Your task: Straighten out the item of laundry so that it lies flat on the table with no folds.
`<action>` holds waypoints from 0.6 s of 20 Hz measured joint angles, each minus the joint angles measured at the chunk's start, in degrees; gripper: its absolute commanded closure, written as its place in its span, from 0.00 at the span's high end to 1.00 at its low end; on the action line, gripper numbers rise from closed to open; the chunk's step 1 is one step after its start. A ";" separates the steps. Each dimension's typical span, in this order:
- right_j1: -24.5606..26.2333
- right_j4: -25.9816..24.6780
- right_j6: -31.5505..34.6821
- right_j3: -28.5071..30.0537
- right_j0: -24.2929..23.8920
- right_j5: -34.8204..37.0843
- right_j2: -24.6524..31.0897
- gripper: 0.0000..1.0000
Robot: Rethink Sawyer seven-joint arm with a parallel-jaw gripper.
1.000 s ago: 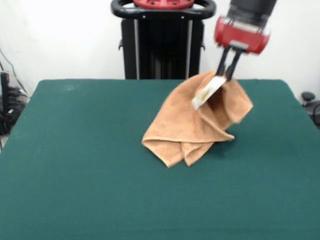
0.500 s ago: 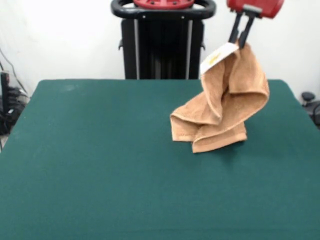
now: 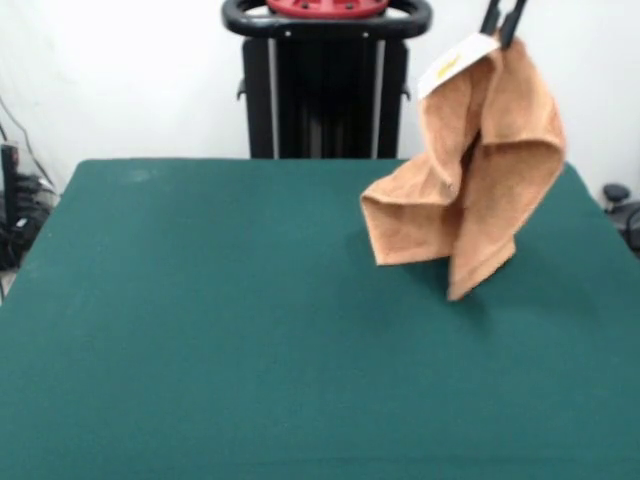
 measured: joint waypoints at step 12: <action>-2.39 -0.29 12.33 -6.24 5.35 13.70 -4.36 0.00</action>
